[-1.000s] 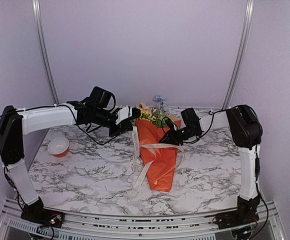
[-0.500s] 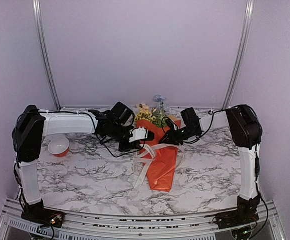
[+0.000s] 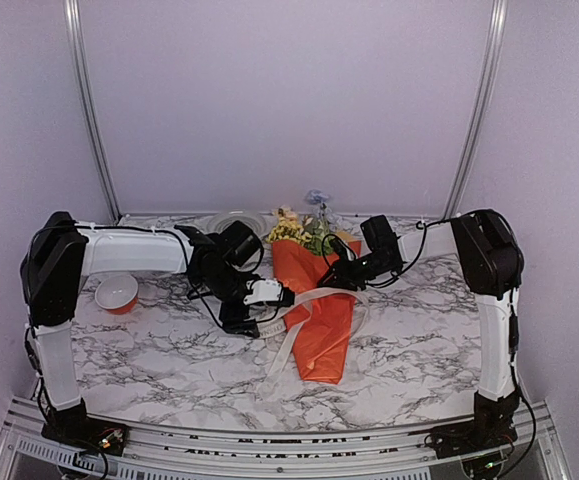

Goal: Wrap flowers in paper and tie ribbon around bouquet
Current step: Cross the ribbon over the folded bouquet.

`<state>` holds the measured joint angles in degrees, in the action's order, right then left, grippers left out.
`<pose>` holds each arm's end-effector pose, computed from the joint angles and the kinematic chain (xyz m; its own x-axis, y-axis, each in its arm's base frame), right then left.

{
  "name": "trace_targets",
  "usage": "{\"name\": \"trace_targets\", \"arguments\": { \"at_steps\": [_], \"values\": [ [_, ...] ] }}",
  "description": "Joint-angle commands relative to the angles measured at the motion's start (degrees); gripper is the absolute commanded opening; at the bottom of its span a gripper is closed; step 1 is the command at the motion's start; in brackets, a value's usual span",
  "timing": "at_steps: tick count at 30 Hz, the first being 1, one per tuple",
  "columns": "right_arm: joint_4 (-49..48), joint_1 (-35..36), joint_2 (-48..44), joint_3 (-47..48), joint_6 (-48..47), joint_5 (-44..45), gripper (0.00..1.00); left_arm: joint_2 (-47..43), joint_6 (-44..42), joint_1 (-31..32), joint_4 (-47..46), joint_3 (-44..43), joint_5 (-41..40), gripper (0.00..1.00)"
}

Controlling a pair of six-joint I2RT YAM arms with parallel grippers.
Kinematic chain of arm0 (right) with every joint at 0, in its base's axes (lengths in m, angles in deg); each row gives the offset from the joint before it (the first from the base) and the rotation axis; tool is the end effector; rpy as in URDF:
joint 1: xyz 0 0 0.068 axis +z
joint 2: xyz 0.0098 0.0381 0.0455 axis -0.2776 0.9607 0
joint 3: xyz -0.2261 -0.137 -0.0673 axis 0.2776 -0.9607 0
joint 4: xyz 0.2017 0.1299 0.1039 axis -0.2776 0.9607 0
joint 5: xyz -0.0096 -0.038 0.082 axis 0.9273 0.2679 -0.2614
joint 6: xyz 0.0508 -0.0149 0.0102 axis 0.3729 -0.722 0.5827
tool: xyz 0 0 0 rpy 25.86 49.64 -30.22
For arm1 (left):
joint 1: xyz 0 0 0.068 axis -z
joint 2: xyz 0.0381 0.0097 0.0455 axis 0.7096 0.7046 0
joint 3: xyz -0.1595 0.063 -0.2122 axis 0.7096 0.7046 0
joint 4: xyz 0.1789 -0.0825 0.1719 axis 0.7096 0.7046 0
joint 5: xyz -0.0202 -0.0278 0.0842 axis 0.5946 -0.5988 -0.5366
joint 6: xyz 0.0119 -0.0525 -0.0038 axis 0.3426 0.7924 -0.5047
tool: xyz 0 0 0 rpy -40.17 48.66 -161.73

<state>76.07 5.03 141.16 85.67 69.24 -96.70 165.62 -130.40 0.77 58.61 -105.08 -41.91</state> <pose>0.4082 0.1843 0.1122 -0.9335 -0.1177 -0.3387 -0.3381 0.6033 0.7223 0.2810 -0.3009 0.1861 0.1844 0.8780 -0.4417 0.9658 -0.0784 0.2473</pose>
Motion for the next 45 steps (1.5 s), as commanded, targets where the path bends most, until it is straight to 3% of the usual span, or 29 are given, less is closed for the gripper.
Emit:
{"name": "trace_targets", "arguments": {
  "at_steps": [1, 6, 8, 12, 14, 16, 20, 29, 35, 38, 39, 45],
  "values": [
    [5.3, 0.1, 3.1, -0.8, -0.9, 5.8, 0.27, -5.0, -0.6, -0.1, 4.1, -0.5, 9.0, 0.85],
    [5.0, 0.1, 2.8, -1.1, -0.8, 5.8, 0.27, -4.2, 2.7, 0.3, 3.8, -3.9, 17.0, 0.87],
    [4.8, 0.2, 2.7, -1.3, -0.7, 5.8, 0.27, -3.0, 8.5, 0.8, -0.1, -4.1, 16.4, 0.84],
    [4.8, 0.2, 2.9, -1.4, -0.9, 5.8, 0.27, 1.1, 20.7, 2.6, -6.5, -5.7, 11.4, 0.44],
    [4.6, 0.2, 2.9, -1.6, -0.9, 5.8, 0.27, 2.2, 24.3, 3.1, -8.6, -5.2, 10.1, 0.37],
    [4.5, 0.1, 3.1, -1.7, -0.8, 5.8, 0.27, 2.7, 26.9, 3.8, -10.9, -4.1, 9.1, 0.4],
    [4.4, 0.1, 3.3, -1.6, -0.9, 5.8, 0.27, 4.5, 28.4, 5.3, -12.8, -2.9, 7.8, 0.61],
    [4.0, 0.2, 3.5, -1.8, -0.6, 5.4, 0.27, 7.9, 28.4, 6.0, -12.7, -4.4, 0.1, 0.55],
    [4.1, 0.2, 3.3, -2.1, -0.7, 5.5, 0.27, 8.7, 27.4, 6.7, -12.4, -4.6, 1.7, 0.35],
    [4.0, 0.2, 3.3, -2.2, -0.8, 5.6, 0.27, 8.0, 27.4, 6.8, -12.0, -4.7, 0.9, 0.09],
    [4.1, 0.2, 3.3, -2.2, -0.9, 5.7, 0.27, 7.3, 27.4, 6.8, -12.0, -4.5, 0.4, 0.05],
    [3.9, 0.3, 3.7, -2.7, -0.8, 5.8, 0.27, 1.1, 25.4, 6.8, -12.0, -4.6, -2.0, 0.0]
  ]
}}
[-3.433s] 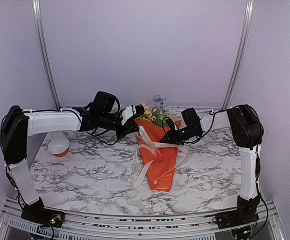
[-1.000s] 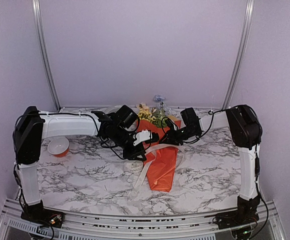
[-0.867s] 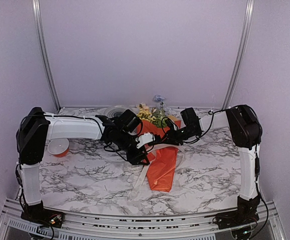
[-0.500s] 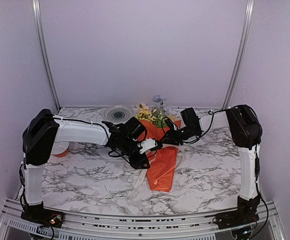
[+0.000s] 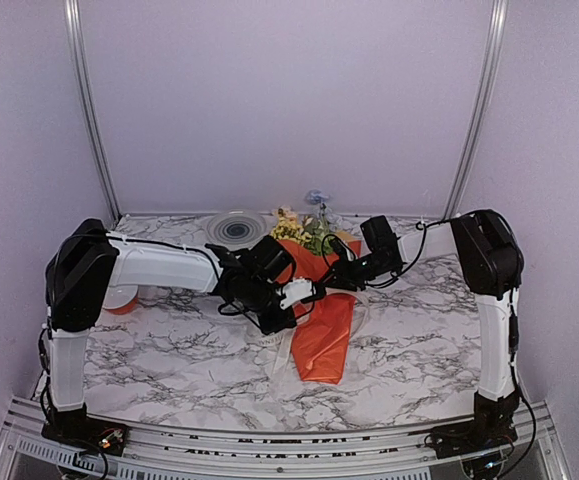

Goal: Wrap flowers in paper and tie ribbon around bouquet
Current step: Cross the ribbon over the folded bouquet.

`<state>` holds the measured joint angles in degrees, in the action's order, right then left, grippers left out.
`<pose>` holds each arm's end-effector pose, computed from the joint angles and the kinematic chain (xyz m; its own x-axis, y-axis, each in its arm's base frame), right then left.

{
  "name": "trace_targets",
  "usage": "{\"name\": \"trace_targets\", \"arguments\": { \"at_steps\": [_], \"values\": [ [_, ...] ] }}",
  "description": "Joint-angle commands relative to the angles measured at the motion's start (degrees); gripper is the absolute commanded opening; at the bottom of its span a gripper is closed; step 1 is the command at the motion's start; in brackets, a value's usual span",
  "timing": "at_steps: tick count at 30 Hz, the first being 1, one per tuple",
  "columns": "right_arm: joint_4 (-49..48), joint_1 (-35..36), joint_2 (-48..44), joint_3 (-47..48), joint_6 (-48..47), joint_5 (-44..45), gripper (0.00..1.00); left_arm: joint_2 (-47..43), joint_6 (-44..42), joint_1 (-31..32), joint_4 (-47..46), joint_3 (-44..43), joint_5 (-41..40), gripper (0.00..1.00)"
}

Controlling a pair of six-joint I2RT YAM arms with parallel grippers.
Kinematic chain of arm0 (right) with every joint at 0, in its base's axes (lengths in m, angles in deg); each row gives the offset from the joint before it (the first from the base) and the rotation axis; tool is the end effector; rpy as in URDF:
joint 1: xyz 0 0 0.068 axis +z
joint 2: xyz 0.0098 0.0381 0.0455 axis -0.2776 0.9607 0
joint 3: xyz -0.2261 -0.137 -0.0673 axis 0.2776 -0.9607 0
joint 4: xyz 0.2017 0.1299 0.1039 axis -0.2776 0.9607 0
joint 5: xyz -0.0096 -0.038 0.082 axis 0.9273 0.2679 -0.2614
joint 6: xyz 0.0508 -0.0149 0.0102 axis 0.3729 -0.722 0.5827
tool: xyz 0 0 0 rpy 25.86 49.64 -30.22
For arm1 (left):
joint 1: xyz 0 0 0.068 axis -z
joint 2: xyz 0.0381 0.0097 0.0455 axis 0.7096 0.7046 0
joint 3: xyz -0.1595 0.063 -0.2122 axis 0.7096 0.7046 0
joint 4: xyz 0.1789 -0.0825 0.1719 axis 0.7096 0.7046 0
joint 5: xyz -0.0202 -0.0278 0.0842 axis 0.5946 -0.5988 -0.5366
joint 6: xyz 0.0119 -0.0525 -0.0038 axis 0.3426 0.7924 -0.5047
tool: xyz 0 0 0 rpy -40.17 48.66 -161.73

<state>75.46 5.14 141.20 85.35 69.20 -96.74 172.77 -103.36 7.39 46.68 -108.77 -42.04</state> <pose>0.4075 0.1850 0.1110 -0.9317 -0.1196 -0.3430 -0.3430 0.6009 0.7220 0.2677 -0.3616 0.1661 -0.1285 0.7785 -0.6144 0.9707 0.2255 0.0827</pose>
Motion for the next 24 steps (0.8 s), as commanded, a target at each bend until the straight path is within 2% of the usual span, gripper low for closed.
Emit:
{"name": "trace_targets", "arguments": {
  "at_steps": [1, 9, 16, 19, 24],
  "values": [
    [4.6, 0.1, 3.7, -2.5, -0.8, 5.8, 0.27, -6.8, -2.2, 0.2, -0.2, -1.0, -2.1, 0.0],
    [5.3, 0.2, 4.1, -2.2, -1.4, 5.8, 0.27, -9.2, -7.1, 0.2, -0.4, -4.2, -6.9, 0.0],
    [5.8, 0.2, 4.2, -2.6, -1.6, 5.9, 0.27, -5.1, -19.4, -0.1, -4.7, -7.5, -22.2, 0.0],
    [5.8, 0.3, 4.3, -2.6, -1.7, 5.9, 0.27, -3.2, -23.7, -0.6, -9.1, -8.1, -24.9, 0.0],
    [5.9, 0.3, 4.4, -2.7, -1.7, 5.9, 0.27, -2.7, -26.9, -1.9, -22.8, -5.3, -28.3, 0.0]
  ]
}}
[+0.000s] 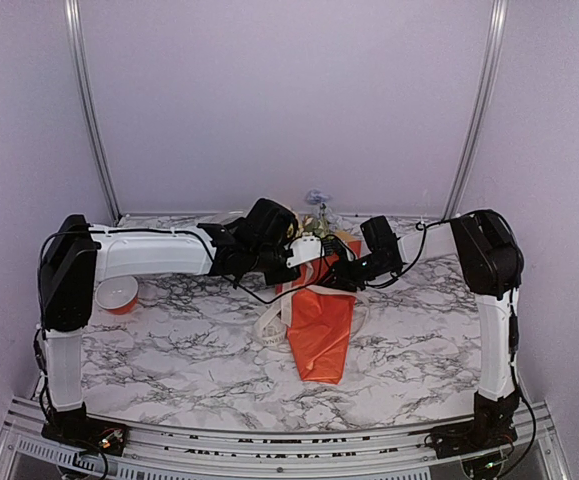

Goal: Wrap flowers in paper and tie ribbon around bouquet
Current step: Cross the ribbon over the folded bouquet.

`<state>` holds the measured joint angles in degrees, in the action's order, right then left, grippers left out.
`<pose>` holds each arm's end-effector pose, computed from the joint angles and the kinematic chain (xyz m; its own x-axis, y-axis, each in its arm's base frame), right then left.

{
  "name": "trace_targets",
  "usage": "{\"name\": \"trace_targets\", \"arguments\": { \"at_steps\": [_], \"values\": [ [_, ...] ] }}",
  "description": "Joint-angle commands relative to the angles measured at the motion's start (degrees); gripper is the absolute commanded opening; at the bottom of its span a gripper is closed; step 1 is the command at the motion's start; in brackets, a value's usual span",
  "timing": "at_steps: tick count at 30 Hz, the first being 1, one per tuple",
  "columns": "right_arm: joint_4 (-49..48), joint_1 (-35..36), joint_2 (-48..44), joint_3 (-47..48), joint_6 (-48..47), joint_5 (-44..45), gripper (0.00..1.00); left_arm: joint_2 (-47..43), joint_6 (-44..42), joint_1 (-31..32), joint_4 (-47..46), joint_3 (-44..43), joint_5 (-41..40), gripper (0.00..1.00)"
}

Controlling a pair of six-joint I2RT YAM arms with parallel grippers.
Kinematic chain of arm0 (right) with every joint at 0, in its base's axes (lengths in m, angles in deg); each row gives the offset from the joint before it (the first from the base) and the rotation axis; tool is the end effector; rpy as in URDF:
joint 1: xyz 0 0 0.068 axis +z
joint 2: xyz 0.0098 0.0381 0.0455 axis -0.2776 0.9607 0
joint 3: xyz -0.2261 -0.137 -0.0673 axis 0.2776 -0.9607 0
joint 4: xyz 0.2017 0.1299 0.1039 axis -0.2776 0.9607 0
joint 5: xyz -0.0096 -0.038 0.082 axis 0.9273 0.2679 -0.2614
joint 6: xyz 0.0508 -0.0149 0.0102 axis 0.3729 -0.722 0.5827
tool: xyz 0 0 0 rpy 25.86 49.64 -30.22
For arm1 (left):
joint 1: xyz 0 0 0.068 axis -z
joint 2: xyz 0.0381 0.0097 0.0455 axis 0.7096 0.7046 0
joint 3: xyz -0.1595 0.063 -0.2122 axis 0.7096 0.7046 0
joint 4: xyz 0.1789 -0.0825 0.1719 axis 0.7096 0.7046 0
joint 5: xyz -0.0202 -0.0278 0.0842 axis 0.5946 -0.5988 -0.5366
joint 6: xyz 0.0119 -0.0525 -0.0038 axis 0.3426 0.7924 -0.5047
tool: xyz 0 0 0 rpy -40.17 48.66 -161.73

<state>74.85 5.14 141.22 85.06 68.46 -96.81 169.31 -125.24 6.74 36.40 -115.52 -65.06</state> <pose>0.4073 0.1850 0.1101 -0.9255 -0.1270 -0.3568 -0.3586 0.5970 0.7176 0.2981 -0.3691 0.2450 0.2238 0.8192 -0.5281 0.7087 0.2352 0.6651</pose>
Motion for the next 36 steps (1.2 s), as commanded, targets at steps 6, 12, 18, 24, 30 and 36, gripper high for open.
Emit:
{"name": "trace_targets", "arguments": {
  "at_steps": [6, 12, 18, 24, 30, 36],
  "values": [
    [6.7, 0.3, 4.5, -2.6, -1.3, 6.0, 0.27, 1.1, -6.0, -3.3, -21.7, 2.8, -3.4, 0.0],
    [6.5, 0.3, 4.7, -2.5, -1.1, 6.0, 0.27, 5.5, -7.6, -5.4, -25.0, 1.4, -2.7, 0.0],
    [6.3, 0.5, 4.8, -2.4, -1.0, 5.9, 0.26, 11.7, -5.2, -7.0, -25.2, -1.5, -4.8, 0.0],
    [6.6, 0.5, 4.7, -2.3, -1.1, 5.9, 0.27, 15.7, -3.0, -8.1, -25.4, -4.2, -8.0, 0.0],
    [6.5, 0.6, 4.7, -2.3, -1.0, 5.9, 0.27, 14.4, 3.7, -9.9, -19.4, -4.1, -8.4, 0.81],
    [6.5, 0.7, 4.8, -2.2, -0.8, 5.9, 0.27, 13.9, 8.4, -11.3, -3.7, -7.3, -12.1, 0.97]
  ]
}}
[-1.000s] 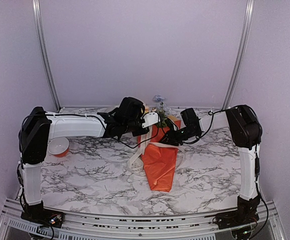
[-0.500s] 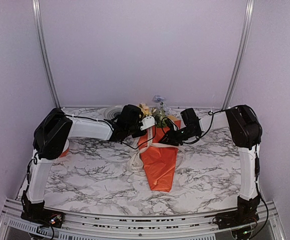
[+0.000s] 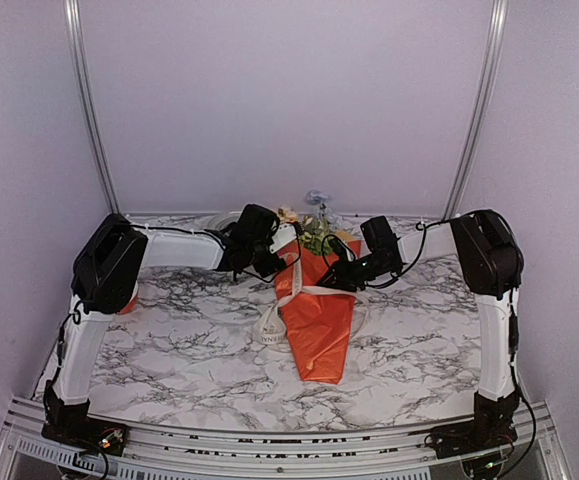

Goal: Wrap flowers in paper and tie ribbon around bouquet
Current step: Cross the ribbon over the folded bouquet.

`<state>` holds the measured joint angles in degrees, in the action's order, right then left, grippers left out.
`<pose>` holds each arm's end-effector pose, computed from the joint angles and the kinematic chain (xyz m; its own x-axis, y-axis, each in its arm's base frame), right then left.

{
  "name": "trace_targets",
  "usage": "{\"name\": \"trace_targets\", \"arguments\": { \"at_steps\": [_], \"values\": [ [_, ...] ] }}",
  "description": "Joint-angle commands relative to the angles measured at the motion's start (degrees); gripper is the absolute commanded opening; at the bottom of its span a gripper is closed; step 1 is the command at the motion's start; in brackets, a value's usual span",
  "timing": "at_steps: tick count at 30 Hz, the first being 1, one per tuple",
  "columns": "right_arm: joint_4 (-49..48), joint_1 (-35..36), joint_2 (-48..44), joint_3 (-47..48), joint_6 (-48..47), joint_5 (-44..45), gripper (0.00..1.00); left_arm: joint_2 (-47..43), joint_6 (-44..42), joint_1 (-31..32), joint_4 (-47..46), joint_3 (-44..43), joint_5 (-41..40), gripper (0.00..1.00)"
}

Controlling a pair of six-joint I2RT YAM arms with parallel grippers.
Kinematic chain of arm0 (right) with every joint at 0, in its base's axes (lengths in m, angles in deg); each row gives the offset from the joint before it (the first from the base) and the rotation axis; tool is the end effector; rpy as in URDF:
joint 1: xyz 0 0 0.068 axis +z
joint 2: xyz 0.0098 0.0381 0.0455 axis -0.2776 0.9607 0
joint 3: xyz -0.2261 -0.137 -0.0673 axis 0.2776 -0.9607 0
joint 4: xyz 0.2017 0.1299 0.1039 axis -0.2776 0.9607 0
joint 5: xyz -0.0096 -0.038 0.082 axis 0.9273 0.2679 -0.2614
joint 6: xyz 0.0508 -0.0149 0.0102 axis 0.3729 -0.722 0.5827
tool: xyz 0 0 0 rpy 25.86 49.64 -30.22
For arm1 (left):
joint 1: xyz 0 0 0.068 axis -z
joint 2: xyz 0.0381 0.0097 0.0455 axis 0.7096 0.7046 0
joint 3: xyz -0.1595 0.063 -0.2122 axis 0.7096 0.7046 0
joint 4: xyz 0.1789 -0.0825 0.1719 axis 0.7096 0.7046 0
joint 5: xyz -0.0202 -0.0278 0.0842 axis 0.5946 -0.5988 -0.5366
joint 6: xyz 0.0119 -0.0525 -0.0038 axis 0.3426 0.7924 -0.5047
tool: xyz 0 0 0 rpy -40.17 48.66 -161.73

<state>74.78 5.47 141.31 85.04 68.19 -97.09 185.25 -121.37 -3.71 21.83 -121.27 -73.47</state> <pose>0.4061 0.1874 0.1095 -0.9234 -0.1363 -0.3587 -0.3665 0.5908 0.7188 0.4020 -0.3392 0.1691 -0.0163 0.8236 -0.5669 0.5298 0.4880 0.6937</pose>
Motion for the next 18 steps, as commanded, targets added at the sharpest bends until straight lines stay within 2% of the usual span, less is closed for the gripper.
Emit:
{"name": "trace_targets", "arguments": {
  "at_steps": [1, 3, 5, 7, 9, 11, 14, 18],
  "values": [
    [6.5, 0.3, 4.7, -2.1, -0.5, 6.1, 0.27, -2.5, 5.4, -0.8, 11.9, -1.3, -5.1, 0.97],
    [6.4, 0.5, 4.7, -2.0, -0.6, 6.2, 0.26, -4.3, 8.1, -0.9, 13.1, -0.1, -7.1, 0.94],
    [6.5, 0.4, 4.8, -2.0, -0.6, 6.2, 0.27, -8.1, 11.9, -0.8, 13.7, 2.3, -3.4, 0.84],
    [6.6, 0.4, 4.8, -1.9, -0.6, 6.2, 0.27, -13.0, 14.6, -0.4, 13.5, 6.5, 6.6, 0.69],
    [6.6, 0.4, 4.6, -1.9, -0.6, 6.2, 0.27, -17.1, 15.5, 0.4, 12.6, 10.8, 18.4, 0.61],
    [6.5, 0.5, 4.8, -1.8, -0.6, 6.2, 0.27, -18.7, 13.9, 2.0, 12.3, 13.3, 24.1, 0.63],
    [6.6, 0.5, 5.0, -1.6, -0.6, 6.1, 0.27, -18.0, 9.7, 4.4, 12.6, 14.8, 25.4, 0.71],
    [6.4, 0.5, 4.9, -1.8, -0.5, 6.2, 0.26, -15.5, 7.8, 5.8, 14.3, 12.8, 30.0, 0.75]
  ]
}}
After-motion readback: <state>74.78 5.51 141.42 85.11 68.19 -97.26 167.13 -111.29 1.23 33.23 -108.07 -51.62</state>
